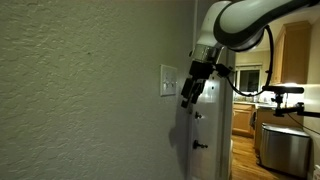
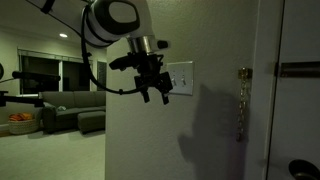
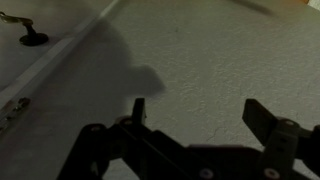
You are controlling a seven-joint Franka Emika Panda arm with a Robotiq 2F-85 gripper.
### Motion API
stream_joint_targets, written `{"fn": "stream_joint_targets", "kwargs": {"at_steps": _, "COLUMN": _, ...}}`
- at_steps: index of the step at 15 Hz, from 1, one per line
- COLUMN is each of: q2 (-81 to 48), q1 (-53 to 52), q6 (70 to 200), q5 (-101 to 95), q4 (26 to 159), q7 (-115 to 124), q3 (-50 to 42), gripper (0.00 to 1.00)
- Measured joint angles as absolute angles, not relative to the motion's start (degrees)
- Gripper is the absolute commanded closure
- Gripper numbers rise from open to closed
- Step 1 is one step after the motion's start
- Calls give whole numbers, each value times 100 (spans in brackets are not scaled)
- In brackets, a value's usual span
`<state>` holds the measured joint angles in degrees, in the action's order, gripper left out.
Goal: Switch the right light switch on
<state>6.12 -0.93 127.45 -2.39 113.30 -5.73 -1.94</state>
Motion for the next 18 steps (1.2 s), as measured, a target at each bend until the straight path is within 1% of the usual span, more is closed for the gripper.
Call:
{"fn": "stream_joint_targets", "kwargs": {"at_steps": 4, "q2": 543, "q1": -64, "q6": 12750, "q5": -239, "q4": 11203, "q7": -573, "q3": -205, "gripper": 0}}
{"fn": "stream_joint_targets", "kwargs": {"at_steps": 11, "q2": 338, "q1": 142, "q6": 12785, "q5": -264, "q4": 10550, "q7": -573, "q3": -275, "gripper": 0}}
{"fn": "stream_joint_targets", "kwargs": {"at_steps": 12, "q2": 307, "q1": 168, "q6": 12791, "q5": -264, "q4": 10477, "q7": -573, "q3": -278, "gripper": 3}}
{"fn": "stream_joint_targets", "kwargs": {"at_steps": 13, "q2": 276, "q1": 180, "q6": 12804, "q5": -264, "q4": 10417, "q7": -573, "q3": -284, "gripper": 17}}
{"fn": "stream_joint_targets", "kwargs": {"at_steps": 14, "q2": 238, "q1": 185, "q6": 12822, "q5": -263, "q4": 10359, "q7": -571, "q3": -293, "gripper": 28}}
{"fn": "stream_joint_targets", "kwargs": {"at_steps": 15, "q2": 202, "q1": 191, "q6": 12839, "q5": -262, "q4": 10309, "q7": -569, "q3": -298, "gripper": 30}}
{"fn": "stream_joint_targets", "kwargs": {"at_steps": 16, "q2": 173, "q1": 197, "q6": 12862, "q5": -260, "q4": 10265, "q7": -569, "q3": -298, "gripper": 38}}
{"fn": "stream_joint_targets", "kwargs": {"at_steps": 17, "q2": 144, "q1": 200, "q6": 12883, "q5": -258, "q4": 10219, "q7": -568, "q3": -298, "gripper": 41}}
{"fn": "stream_joint_targets", "kwargs": {"at_steps": 18, "q2": 110, "q1": 201, "q6": 12905, "q5": -254, "q4": 10170, "q7": -565, "q3": -298, "gripper": 47}}
